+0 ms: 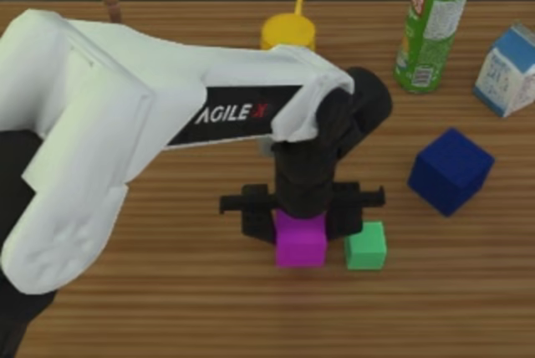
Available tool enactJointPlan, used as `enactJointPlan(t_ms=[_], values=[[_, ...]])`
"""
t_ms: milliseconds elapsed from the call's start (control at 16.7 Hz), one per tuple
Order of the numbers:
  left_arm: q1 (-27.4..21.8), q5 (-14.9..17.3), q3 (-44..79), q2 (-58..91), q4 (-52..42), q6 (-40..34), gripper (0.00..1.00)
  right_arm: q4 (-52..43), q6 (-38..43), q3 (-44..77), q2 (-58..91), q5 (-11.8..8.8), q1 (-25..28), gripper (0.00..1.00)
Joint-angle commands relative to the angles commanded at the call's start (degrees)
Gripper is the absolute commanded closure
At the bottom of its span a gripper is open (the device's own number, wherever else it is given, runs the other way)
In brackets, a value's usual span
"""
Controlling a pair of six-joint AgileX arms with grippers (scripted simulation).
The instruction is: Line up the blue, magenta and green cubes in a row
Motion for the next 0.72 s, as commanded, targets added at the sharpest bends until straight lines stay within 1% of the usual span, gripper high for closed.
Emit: enactJointPlan(t_ms=[540, 600, 720], values=[[0.00, 0.00, 0.00, 0.00, 0.00, 0.00, 0.02, 0.00, 0.00, 0.00, 0.00, 0.00, 0.00, 0.00], [0.00, 0.00, 0.00, 0.00, 0.00, 0.00, 0.00, 0.00, 0.00, 0.00, 0.00, 0.00, 0.00, 0.00], [0.00, 0.00, 0.00, 0.00, 0.00, 0.00, 0.00, 0.00, 0.00, 0.00, 0.00, 0.00, 0.00, 0.00]])
